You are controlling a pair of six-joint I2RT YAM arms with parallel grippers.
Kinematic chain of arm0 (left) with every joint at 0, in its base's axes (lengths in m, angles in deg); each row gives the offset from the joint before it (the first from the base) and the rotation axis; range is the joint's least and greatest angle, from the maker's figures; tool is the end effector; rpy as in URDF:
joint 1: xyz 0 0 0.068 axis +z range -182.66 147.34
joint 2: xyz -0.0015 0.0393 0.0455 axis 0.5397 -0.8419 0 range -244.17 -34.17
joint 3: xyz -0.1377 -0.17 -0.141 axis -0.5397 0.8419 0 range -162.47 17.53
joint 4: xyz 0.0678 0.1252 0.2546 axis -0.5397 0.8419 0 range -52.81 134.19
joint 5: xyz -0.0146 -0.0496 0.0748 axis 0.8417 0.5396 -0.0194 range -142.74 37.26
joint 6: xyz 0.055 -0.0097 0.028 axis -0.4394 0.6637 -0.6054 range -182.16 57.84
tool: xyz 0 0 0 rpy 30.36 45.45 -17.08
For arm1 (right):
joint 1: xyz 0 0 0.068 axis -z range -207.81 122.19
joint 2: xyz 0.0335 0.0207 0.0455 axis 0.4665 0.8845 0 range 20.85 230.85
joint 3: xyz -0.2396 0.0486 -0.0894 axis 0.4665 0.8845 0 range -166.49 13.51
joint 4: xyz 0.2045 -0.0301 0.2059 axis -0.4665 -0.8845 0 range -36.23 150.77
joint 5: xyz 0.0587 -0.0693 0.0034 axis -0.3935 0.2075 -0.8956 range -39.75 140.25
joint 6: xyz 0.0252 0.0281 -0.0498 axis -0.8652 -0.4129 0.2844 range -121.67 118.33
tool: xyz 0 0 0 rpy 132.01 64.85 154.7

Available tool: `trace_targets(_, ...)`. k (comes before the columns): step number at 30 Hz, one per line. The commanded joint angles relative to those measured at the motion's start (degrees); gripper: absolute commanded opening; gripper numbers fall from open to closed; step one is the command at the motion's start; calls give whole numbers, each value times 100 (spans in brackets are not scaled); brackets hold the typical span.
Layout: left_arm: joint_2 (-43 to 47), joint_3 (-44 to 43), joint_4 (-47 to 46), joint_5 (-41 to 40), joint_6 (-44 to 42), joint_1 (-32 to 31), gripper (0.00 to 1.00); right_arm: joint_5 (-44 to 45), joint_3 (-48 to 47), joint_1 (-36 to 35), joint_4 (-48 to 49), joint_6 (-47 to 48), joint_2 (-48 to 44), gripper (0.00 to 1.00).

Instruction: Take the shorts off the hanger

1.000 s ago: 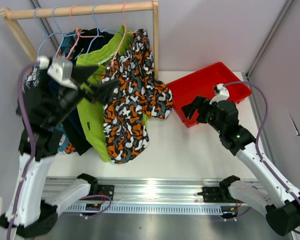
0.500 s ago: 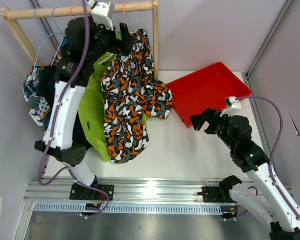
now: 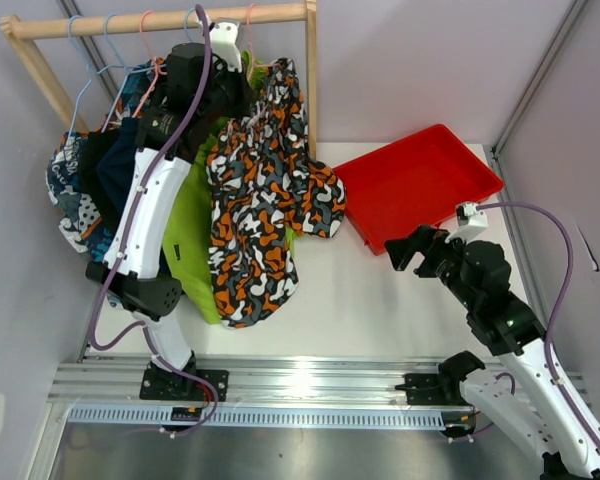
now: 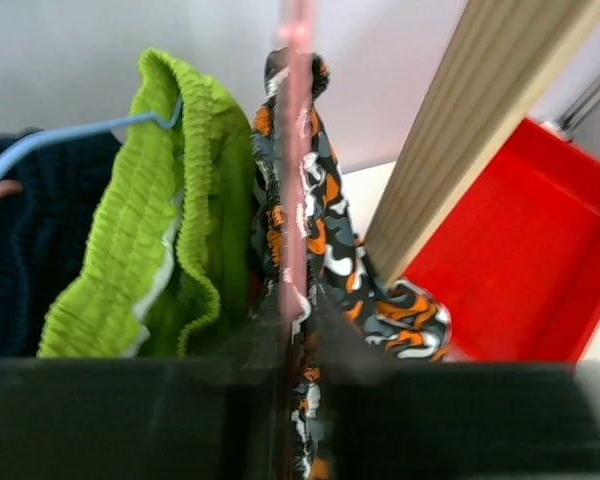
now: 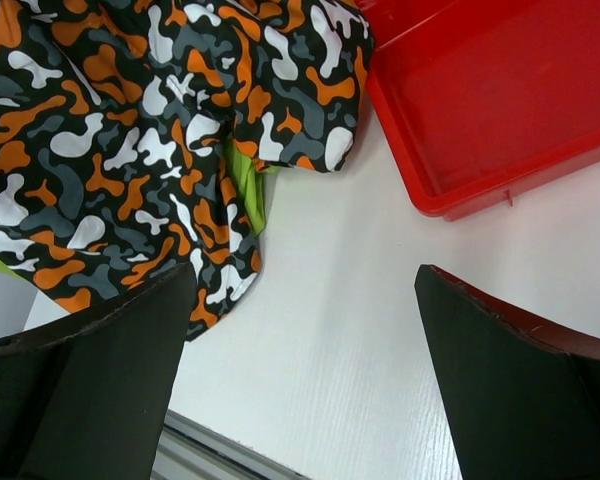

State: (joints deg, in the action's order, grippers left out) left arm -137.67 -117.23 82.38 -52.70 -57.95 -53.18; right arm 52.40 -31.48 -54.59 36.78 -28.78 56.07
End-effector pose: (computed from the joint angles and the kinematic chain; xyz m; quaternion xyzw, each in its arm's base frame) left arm 0.3767 -0.1410 0.5233 0.1120 0.7796 -0.1322 0.6018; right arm 0.1753 0.0866 0.3345 0.0138 0.7890 0.2650 0.5541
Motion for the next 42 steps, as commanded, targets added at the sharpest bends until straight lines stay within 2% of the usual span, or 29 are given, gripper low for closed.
trace_targets(1, 146, -59, -72, -311, 89, -32, 0, 13, 61, -20, 96, 40, 28, 99)
trace_targets(5, 173, -164, -63, -83, 107, -32, 0, -31, 131, -20, 149, -66, 46, 99)
trace_targets(8, 59, -700, 235, -47, 168, -41, 0, -48, 184, -11, 192, -127, 29, 99)
trace_targets(12, 382, -867, -1, -47, 282, -41, 0, -145, 131, -28, 315, -145, 28, 99)
trace_targets(16, 796, -947, -212, 172, 458, -41, 0, -443, -141, -28, 456, -66, 151, 99)
trace_targets(20, 1218, -860, -247, 269, 703, -49, 0, -943, -807, -98, 562, 109, 485, 99)
trace_targets(22, 1481, -728, -195, 269, 748, -102, 0, -1313, -1107, -370, 710, 127, 836, 99)
trace_targets(25, 1841, -376, -194, 243, 862, -216, 0, -999, -1932, -1309, 694, 320, 1503, 99)
trace_targets(26, 1938, -141, -256, 173, 889, -312, 0, -745, -2187, -1660, 642, 564, 1714, 99)
trace_targets(27, 2009, 123, -326, 146, 898, -339, 0, -429, -2746, -2429, 563, 723, 1951, 99)
trace_targets(28, 2070, 230, -396, 120, 898, -374, 0, 313, -3056, -2837, 397, 873, 2467, 99)
trace_targets(31, 2036, 354, -222, -239, 933, -462, 0, 1546, -4278, -4031, 62, 1278, 3644, 99)
trace_targets(34, 2027, 599, -203, -730, 1020, -489, 0, 1937, -5121, -4649, 25, 1375, 4525, 99)
trace_targets(37, 2132, 1030, -344, -1319, 1056, -497, 0, 2237, -5606, -5019, 175, 1376, 4949, 99)
trace_targets(42, 2325, 1663, -529, -1691, 1108, -489, 0, 2456, -6223, -5310, 377, 1252, 5767, 99)
